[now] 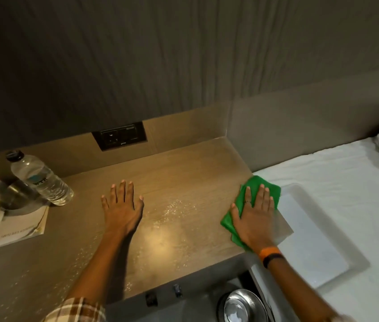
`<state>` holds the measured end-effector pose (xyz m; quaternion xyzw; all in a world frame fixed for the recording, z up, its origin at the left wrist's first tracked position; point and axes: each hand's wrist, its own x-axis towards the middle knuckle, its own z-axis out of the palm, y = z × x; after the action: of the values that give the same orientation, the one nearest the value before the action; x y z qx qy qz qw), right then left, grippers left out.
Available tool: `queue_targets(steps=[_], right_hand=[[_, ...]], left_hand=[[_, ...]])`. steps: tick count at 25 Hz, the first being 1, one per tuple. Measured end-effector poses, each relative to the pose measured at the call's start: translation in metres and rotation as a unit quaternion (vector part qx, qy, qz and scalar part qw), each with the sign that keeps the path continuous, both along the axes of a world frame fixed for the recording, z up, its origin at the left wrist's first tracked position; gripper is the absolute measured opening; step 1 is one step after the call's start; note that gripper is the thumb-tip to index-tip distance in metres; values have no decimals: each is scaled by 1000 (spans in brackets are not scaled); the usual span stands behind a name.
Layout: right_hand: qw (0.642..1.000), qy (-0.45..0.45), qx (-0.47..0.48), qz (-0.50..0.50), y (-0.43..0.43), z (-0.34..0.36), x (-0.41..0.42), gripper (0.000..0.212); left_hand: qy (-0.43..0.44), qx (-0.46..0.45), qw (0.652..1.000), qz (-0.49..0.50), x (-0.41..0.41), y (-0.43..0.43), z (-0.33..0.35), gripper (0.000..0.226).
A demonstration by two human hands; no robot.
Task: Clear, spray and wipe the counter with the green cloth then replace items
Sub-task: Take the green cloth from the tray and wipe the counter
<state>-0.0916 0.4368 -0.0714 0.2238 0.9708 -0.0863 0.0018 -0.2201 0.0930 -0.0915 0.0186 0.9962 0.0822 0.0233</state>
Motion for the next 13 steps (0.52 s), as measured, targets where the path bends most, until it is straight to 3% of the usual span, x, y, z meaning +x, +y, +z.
queue_targets(steps=[2, 5, 10, 13], right_hand=[[998, 13, -9, -53, -45, -4, 15, 82], [999, 25, -29, -15, -108, -6, 8, 83], [983, 12, -28, 182, -170, 2, -76, 83], [940, -12, 15, 340, -170, 8, -94, 78]], left_hand=[[0, 2, 1000, 0, 0, 0, -2, 68], [7, -1, 1000, -3, -3, -3, -5, 70], [17, -6, 1000, -1, -6, -6, -12, 71], [2, -15, 1000, 3, -7, -5, -7, 69]])
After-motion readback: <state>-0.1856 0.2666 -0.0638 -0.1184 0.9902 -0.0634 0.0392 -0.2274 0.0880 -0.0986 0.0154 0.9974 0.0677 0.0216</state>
